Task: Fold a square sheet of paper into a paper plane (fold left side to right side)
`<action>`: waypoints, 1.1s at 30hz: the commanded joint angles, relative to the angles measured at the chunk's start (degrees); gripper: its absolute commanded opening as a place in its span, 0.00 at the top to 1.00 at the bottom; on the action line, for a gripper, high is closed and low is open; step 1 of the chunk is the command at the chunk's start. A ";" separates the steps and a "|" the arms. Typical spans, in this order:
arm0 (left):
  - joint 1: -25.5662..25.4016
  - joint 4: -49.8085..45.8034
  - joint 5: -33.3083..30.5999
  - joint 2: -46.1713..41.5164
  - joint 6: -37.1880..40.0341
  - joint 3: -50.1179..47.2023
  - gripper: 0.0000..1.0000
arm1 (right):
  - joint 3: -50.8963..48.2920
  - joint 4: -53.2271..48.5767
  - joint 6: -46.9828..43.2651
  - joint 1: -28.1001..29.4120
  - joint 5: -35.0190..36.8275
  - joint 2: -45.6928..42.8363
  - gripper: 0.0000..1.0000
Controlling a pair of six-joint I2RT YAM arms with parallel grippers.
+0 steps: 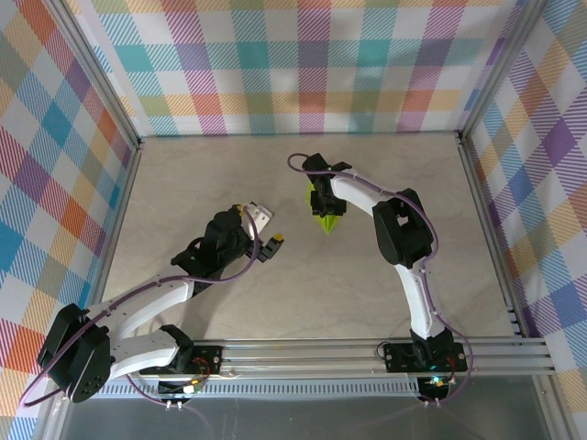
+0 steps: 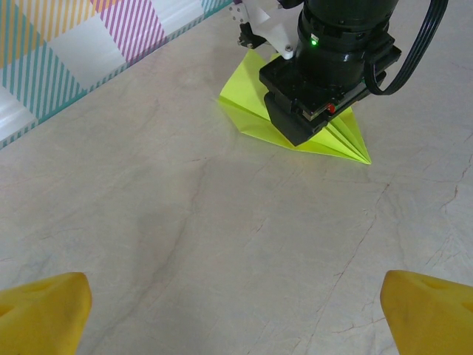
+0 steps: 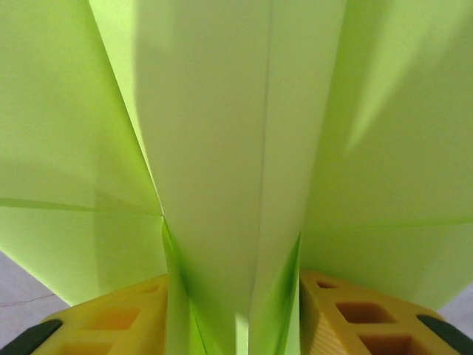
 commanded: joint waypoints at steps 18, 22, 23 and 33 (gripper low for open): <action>0.50 0.14 0.75 -0.77 -0.85 1.63 0.00 | -1.93 -2.75 -2.39 0.70 -0.43 -5.24 0.56; 0.51 0.26 0.73 -0.67 -0.86 1.63 0.00 | -1.87 -2.75 -2.65 0.96 -0.52 -5.99 0.53; 0.47 0.27 0.75 -0.63 -0.86 1.63 0.00 | -1.84 -2.84 -2.76 1.05 -0.52 -6.07 0.53; 0.48 0.67 0.55 -0.87 -0.86 1.50 0.00 | -1.59 -5.16 -3.78 1.57 0.47 -9.26 0.50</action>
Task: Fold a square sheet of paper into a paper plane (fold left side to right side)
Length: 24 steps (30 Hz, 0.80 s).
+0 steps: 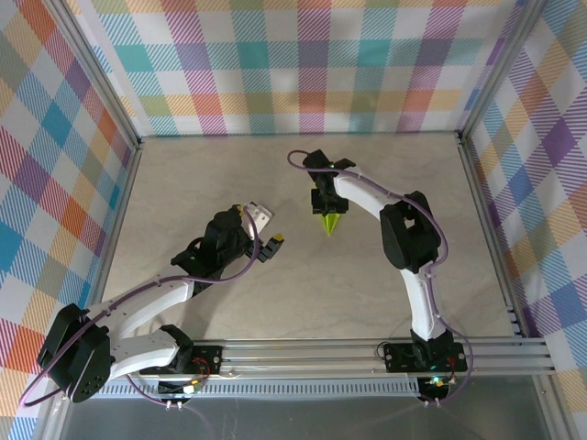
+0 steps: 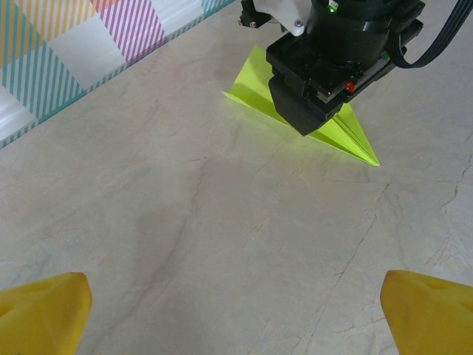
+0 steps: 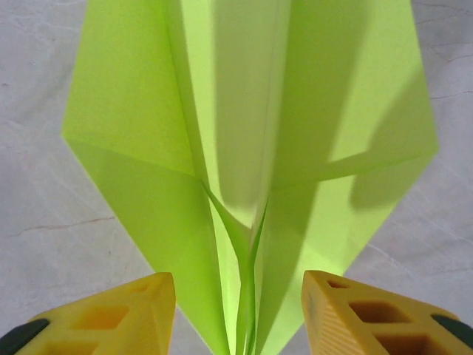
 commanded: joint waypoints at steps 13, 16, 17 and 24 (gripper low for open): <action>0.52 3.08 -1.76 -2.61 -1.47 0.16 0.00 | -14.59 2.24 -4.83 0.21 -0.47 -21.93 0.32; 0.76 4.31 -3.94 -3.11 -1.25 -0.45 0.00 | -20.44 4.81 -6.16 -0.47 0.34 -28.58 0.25; 1.02 4.66 -4.59 -3.16 -1.06 -0.61 0.00 | -22.92 5.93 -6.50 -0.96 0.44 -31.14 0.22; 3.46 7.90 -7.96 -3.96 -0.68 -2.45 0.00 | -38.11 12.08 -9.11 -6.02 -0.15 -47.82 0.03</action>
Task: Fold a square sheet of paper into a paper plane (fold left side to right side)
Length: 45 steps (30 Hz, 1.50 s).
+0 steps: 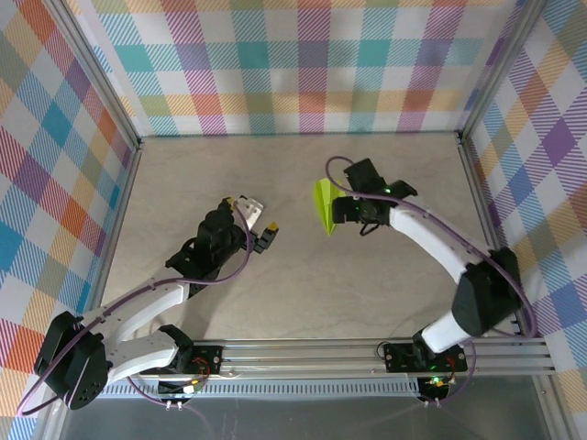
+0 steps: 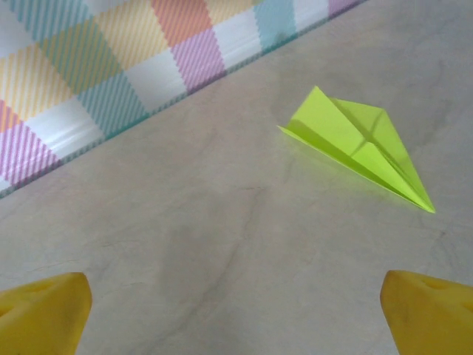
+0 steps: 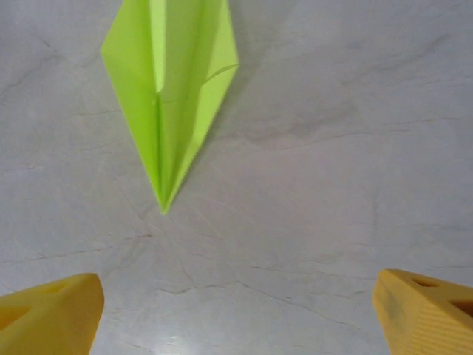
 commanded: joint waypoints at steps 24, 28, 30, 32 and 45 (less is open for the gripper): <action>1.46 1.01 -10.91 -10.90 -16.50 -3.60 0.00 | -36.70 32.10 -5.81 -30.35 -6.79 -26.14 0.01; 1.71 5.76 -20.67 -9.91 -15.05 -9.04 0.00 | -41.51 44.60 -8.64 -31.33 -6.76 -21.58 0.01; 2.69 7.61 -22.32 -9.53 -13.74 -10.66 0.00 | -42.59 50.16 -10.39 -31.35 -7.47 -18.32 0.01; 4.11 8.04 -21.83 -9.11 -13.18 -11.37 0.00 | -43.86 56.51 -11.74 -31.41 -8.21 -14.96 0.01; 13.64 15.01 -18.14 -2.94 -14.29 -15.77 0.00 | -46.73 88.49 -16.59 -31.37 -20.39 2.92 0.01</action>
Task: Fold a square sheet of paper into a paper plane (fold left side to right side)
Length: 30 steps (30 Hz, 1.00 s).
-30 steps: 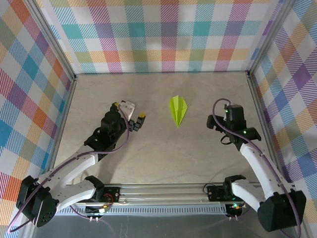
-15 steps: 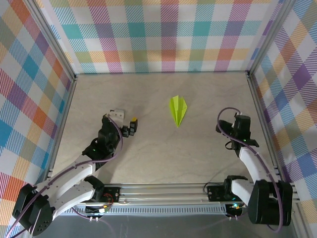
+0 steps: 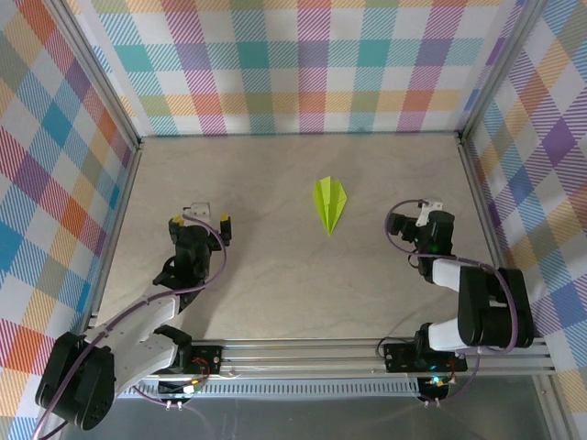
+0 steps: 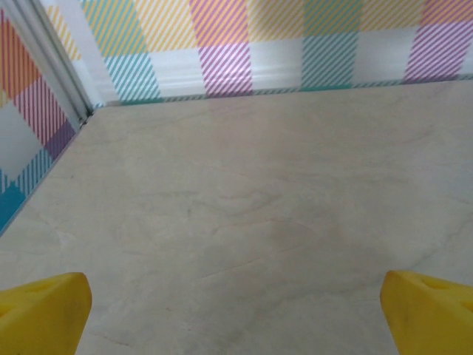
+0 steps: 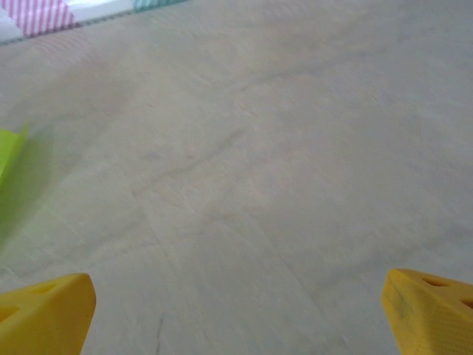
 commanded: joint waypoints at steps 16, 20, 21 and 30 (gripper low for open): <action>7.83 34.56 9.86 21.24 3.86 -6.06 0.00 | 0.79 10.65 -4.23 0.86 -5.13 6.13 0.01; 9.35 44.39 11.24 30.20 3.74 -6.70 0.00 | 1.05 10.25 -4.65 0.98 -5.43 6.22 0.01; 9.71 47.77 12.00 32.86 3.89 -7.11 0.00 | 1.07 10.26 -4.53 1.09 -5.38 6.21 0.01; 12.18 37.67 12.69 34.57 0.81 -1.37 0.00 | 1.42 9.68 -5.03 1.29 -5.80 6.31 0.01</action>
